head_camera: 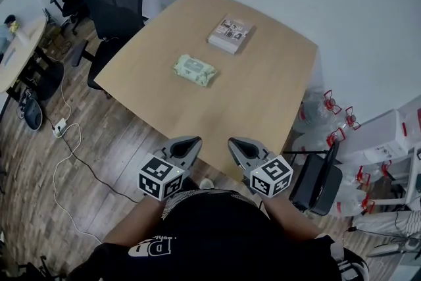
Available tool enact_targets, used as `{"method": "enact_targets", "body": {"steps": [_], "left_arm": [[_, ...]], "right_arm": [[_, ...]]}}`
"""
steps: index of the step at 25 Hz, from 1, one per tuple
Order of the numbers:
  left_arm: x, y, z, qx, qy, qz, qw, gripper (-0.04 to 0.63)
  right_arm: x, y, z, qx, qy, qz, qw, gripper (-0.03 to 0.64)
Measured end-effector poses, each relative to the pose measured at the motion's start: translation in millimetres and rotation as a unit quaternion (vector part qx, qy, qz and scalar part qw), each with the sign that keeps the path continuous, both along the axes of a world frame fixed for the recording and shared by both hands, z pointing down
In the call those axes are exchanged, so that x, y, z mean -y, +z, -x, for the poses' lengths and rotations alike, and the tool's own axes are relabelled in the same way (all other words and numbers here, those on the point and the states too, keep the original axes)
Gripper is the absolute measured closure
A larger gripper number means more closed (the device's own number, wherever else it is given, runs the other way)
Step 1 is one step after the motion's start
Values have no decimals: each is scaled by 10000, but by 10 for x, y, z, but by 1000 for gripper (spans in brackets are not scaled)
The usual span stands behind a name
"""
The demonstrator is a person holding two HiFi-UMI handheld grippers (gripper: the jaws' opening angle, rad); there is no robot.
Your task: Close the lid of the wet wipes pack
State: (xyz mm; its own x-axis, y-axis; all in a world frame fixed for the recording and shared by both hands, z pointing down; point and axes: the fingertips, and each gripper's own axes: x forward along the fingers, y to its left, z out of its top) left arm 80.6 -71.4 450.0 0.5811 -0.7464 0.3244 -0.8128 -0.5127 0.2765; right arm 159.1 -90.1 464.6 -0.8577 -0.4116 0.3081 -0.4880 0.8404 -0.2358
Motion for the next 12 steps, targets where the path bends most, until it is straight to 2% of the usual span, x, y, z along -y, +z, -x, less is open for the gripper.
{"method": "enact_targets", "body": {"steps": [12], "left_arm": [[-25, -43, -17, 9, -39, -57, 10000, 577]], "right_arm": [[-54, -32, -41, 7, -31, -51, 10000, 612]]}}
